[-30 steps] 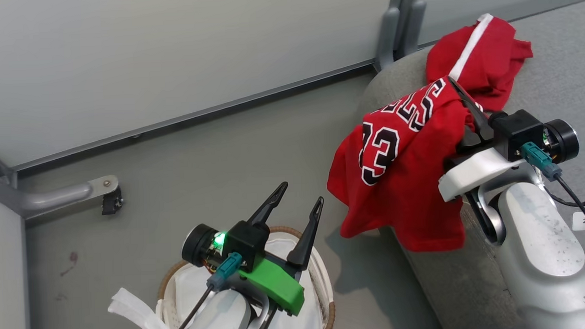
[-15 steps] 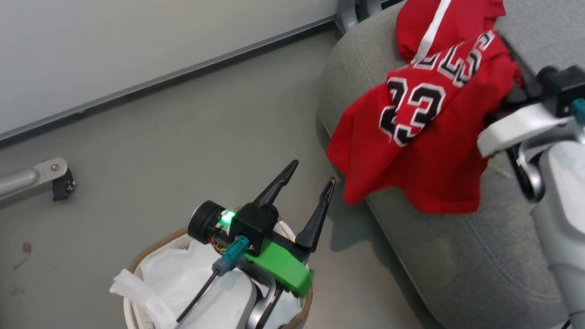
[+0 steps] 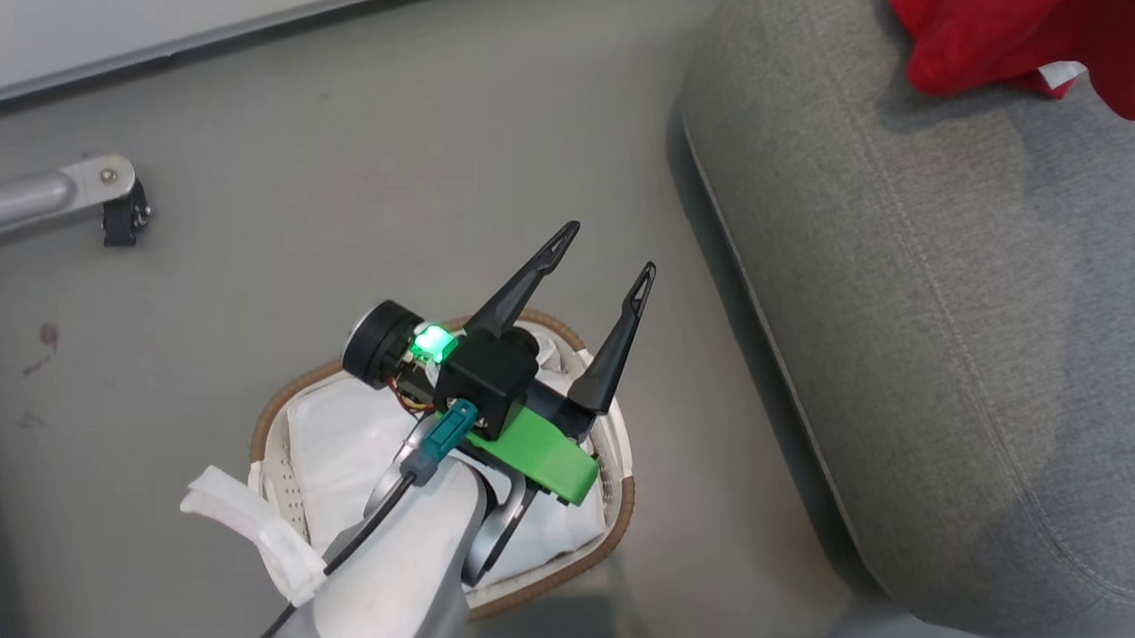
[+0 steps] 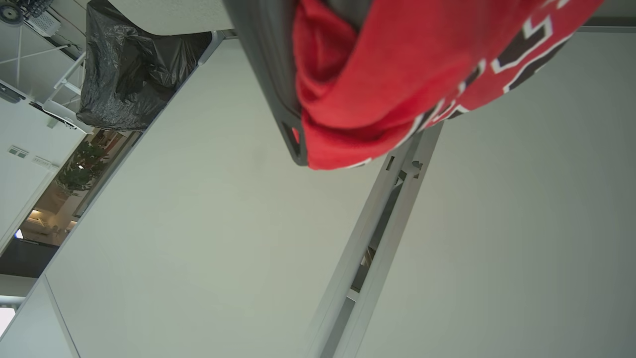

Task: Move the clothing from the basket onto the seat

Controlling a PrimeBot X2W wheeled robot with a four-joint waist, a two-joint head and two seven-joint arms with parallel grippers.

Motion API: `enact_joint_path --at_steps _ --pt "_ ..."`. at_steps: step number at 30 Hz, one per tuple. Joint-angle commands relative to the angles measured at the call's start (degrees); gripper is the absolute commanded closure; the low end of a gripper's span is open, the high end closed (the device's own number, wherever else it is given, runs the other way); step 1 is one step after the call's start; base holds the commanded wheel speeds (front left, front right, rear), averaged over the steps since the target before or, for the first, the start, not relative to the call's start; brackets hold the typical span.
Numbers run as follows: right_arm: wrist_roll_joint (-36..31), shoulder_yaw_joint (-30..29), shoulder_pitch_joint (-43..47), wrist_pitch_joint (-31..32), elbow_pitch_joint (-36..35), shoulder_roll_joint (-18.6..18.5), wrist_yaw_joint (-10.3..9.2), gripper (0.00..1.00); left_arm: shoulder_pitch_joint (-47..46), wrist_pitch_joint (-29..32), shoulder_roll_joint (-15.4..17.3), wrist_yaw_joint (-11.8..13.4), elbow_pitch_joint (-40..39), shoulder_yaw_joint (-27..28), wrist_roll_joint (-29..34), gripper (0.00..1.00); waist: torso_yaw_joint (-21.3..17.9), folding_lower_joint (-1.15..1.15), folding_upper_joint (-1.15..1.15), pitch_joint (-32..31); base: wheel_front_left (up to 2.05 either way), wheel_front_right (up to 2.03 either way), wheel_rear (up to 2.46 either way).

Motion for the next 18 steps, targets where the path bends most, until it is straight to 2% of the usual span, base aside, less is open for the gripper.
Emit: enact_joint_path --at_steps 1,7,18 --pt "0.39 -0.57 -1.33 -0.26 1.3 -0.4 -0.07 1.0 -1.63 0.04 0.54 -0.13 -0.39 0.19 0.46 0.0 3.81 0.0 0.0 6.69 0.0 0.0 0.0" --pt "-0.62 -3.3 -2.09 -0.46 7.9 -1.34 -0.08 1.0 -4.45 0.04 1.4 -0.13 -1.44 0.63 2.02 0.0 4.66 0.0 0.0 12.34 0.0 0.0 0.0" --pt "-3.27 -9.54 6.15 -0.52 9.39 5.25 -0.08 1.0 -4.6 0.04 2.61 -0.13 -1.58 1.56 3.01 0.0 1.77 0.0 0.0 15.35 0.0 0.0 0.0"
